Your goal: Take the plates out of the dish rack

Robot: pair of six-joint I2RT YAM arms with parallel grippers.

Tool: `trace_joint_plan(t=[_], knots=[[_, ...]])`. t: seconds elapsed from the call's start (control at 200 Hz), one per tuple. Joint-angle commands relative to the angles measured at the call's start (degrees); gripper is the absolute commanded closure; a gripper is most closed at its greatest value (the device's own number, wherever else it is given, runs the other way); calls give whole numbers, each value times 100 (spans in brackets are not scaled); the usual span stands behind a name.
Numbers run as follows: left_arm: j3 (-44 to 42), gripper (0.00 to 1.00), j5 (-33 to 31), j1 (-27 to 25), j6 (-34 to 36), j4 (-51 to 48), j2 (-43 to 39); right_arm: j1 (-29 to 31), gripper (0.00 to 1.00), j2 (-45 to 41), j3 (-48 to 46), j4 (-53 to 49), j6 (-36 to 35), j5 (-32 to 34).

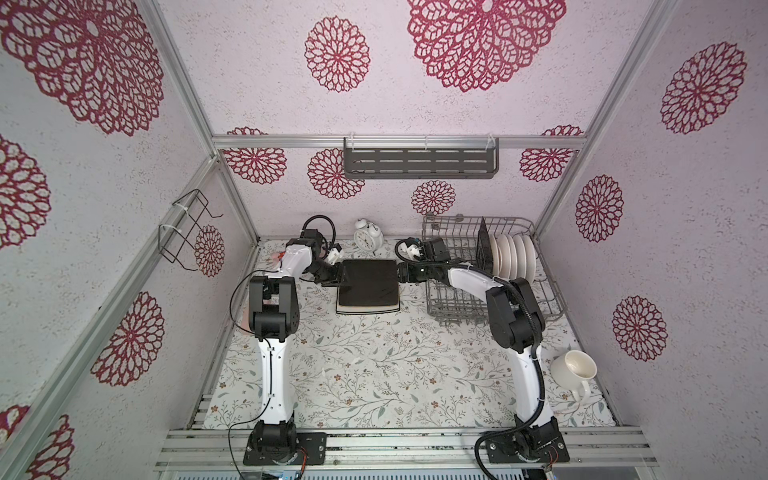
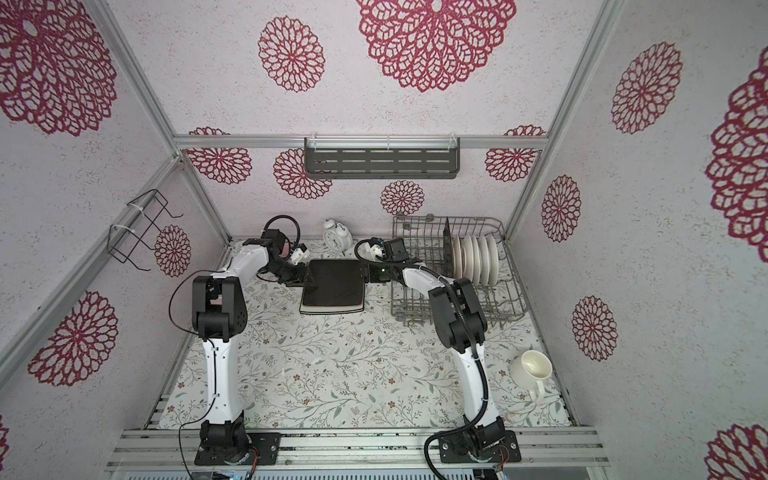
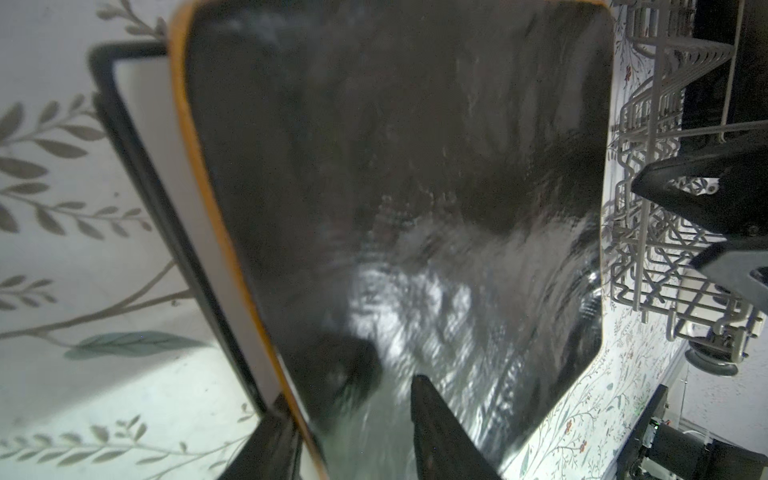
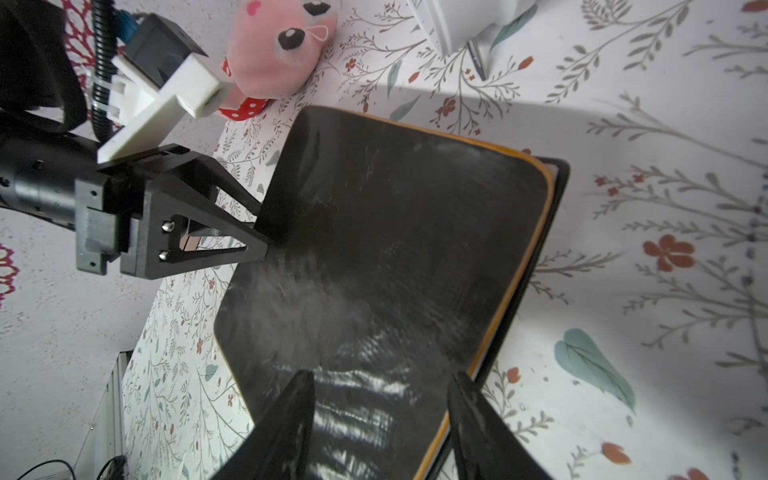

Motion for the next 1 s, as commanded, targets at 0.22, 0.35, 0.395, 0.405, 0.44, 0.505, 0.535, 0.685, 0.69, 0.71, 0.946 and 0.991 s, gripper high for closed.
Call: trace_joint_plan(t=[0.22,0.35,0.395,0.405,0.44,0.505,0.535,0.685,0.69,0.71,0.946,0.991], knots=[[39,56,-533,-29,102,-35,108,18,45,-40,48,-153,-48,218],[-15,56,-513,0,64,-26,67,48,45,24,156,-291,-91,230],[-58,56,-487,1,36,14,18,73,45,55,187,-347,-126,250],[-71,56,-480,4,27,34,3,79,45,55,189,-357,-131,258],[-118,56,-411,13,39,89,-62,88,45,62,206,-377,-146,283],[-223,54,-320,22,42,212,-200,103,46,67,218,-386,-148,304],[-248,53,-269,19,42,247,-275,115,48,66,220,-382,-147,326],[-253,50,-179,19,49,271,-566,136,54,63,290,-391,-131,366],[-251,50,-182,19,50,268,-574,139,55,65,297,-393,-130,366],[-242,49,-187,23,54,260,-607,146,55,66,310,-400,-132,363],[-299,48,-295,20,95,156,-781,208,60,223,535,-561,-156,370],[-338,48,-308,19,87,168,-810,221,60,264,581,-596,-160,374]])
